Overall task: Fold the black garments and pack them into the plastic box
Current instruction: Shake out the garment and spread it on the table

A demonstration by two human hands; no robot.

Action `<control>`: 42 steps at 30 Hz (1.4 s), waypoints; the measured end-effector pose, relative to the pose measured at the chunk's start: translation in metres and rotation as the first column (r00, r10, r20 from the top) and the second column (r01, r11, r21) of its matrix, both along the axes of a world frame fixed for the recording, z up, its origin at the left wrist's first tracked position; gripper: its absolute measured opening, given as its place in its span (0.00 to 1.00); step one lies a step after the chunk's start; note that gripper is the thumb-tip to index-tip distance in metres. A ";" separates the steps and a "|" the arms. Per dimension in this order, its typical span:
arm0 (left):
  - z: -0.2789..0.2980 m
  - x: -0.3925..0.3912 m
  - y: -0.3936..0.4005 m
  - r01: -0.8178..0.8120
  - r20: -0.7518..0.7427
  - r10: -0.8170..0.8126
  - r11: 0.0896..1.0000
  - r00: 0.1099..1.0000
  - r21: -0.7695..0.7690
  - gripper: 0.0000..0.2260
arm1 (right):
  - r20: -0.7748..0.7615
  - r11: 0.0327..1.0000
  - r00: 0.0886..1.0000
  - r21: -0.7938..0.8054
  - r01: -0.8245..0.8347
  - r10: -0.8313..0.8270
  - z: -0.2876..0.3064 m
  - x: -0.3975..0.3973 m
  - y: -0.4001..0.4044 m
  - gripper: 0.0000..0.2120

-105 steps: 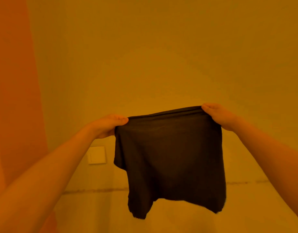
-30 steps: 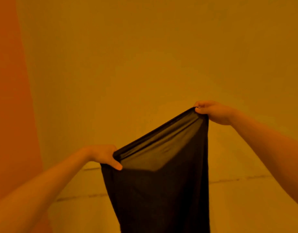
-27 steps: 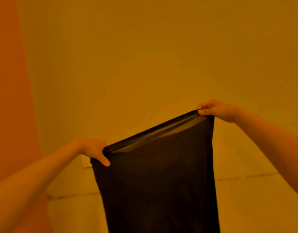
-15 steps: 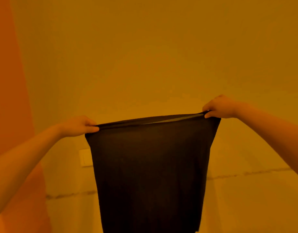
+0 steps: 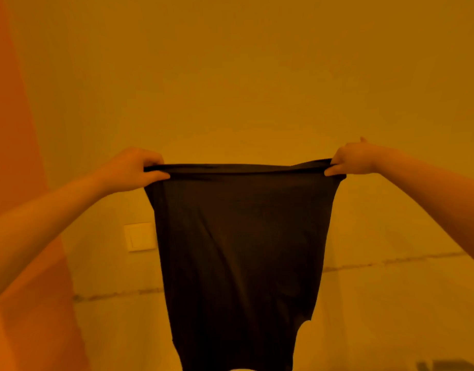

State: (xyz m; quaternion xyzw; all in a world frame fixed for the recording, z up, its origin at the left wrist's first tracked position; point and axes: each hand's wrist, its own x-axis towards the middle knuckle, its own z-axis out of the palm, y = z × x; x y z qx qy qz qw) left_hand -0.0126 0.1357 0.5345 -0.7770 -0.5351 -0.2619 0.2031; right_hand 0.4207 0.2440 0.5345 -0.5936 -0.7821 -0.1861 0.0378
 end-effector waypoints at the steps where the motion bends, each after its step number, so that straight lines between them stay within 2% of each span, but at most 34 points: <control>1: 0.001 0.003 0.002 0.014 0.114 -0.011 1.000 0.993 -0.024 0.10 | -0.074 0.999 0.997 0.016 -0.031 0.032 0.001 -0.001 0.001 0.19; 4: 0.000 0.009 0.003 0.020 0.310 0.006 0.997 0.951 -0.079 0.08 | -0.188 0.994 0.976 0.050 -0.099 0.107 0.005 -0.002 0.003 0.17; 8: -0.006 0.012 0.002 -0.031 0.358 0.027 1.000 0.933 0.003 0.07 | -0.268 0.983 0.947 0.082 -0.162 0.178 0.006 0.002 0.006 0.12; 10: -0.010 0.009 0.002 0.009 0.279 -0.018 0.999 0.960 0.034 0.10 | -0.232 0.983 0.955 0.054 -0.177 0.185 0.006 0.002 0.006 0.09; 12: -0.013 0.004 0.002 0.006 0.074 -0.003 0.999 0.997 -0.032 0.08 | -0.118 0.990 0.983 -0.002 -0.139 0.138 0.004 0.001 0.006 0.07; 14: -0.015 0.000 0.002 -0.082 -0.109 0.074 0.994 0.991 -0.067 0.02 | -0.031 0.998 0.998 -0.027 -0.061 0.060 0.002 0.001 0.006 0.11; 15: -0.016 0.000 0.001 -0.099 -0.127 0.093 0.994 0.988 -0.039 0.03 | -0.021 0.999 0.999 -0.029 -0.034 0.034 0.000 0.001 0.006 0.13; 18: -0.016 0.002 0.002 -0.082 0.017 0.081 0.996 0.997 0.018 0.04 | -0.086 0.999 0.996 -0.048 -0.013 0.009 -0.005 -0.002 0.009 0.20; 21: -0.016 0.001 0.004 -0.080 0.230 0.109 0.988 0.967 -0.133 0.08 | -0.176 0.995 0.984 -0.086 -0.042 0.026 -0.007 0.001 0.011 0.22; 24: -0.020 -0.009 0.002 0.001 0.439 0.098 0.976 0.893 -0.220 0.11 | -0.152 0.995 0.985 -0.045 -0.085 0.078 -0.005 0.005 0.014 0.19; 26: -0.022 -0.014 0.000 0.097 0.453 0.056 0.947 0.890 -0.307 0.14 | -0.117 0.998 0.993 -0.042 -0.036 0.030 -0.004 0.004 0.013 0.17; 29: -0.022 -0.012 -0.004 0.161 0.326 -0.003 0.875 0.945 -0.457 0.10 | -0.124 0.998 0.992 0.048 0.032 -0.026 -0.005 0.001 0.012 0.14; 33: -0.023 -0.009 -0.002 0.098 0.112 -0.035 0.773 0.993 -0.627 0.07 | -0.226 0.991 0.974 0.136 0.000 0.031 -0.004 -0.004 0.017 0.17; 36: -0.032 -0.014 -0.002 0.022 0.018 -0.013 0.680 1.000 -0.733 0.07 | -0.365 0.985 0.924 0.167 -0.054 0.112 -0.002 -0.002 0.018 0.15; 39: -0.039 -0.022 -0.001 -0.138 -0.129 0.062 0.658 0.990 -0.740 0.15 | -0.411 0.975 0.893 0.187 -0.117 0.186 -0.001 0.002 0.015 0.10; 42: -0.041 -0.031 0.000 -0.374 -0.354 0.178 0.683 0.918 -0.627 0.14 | -0.332 0.973 0.925 0.190 -0.129 0.187 -0.001 0.003 0.013 0.10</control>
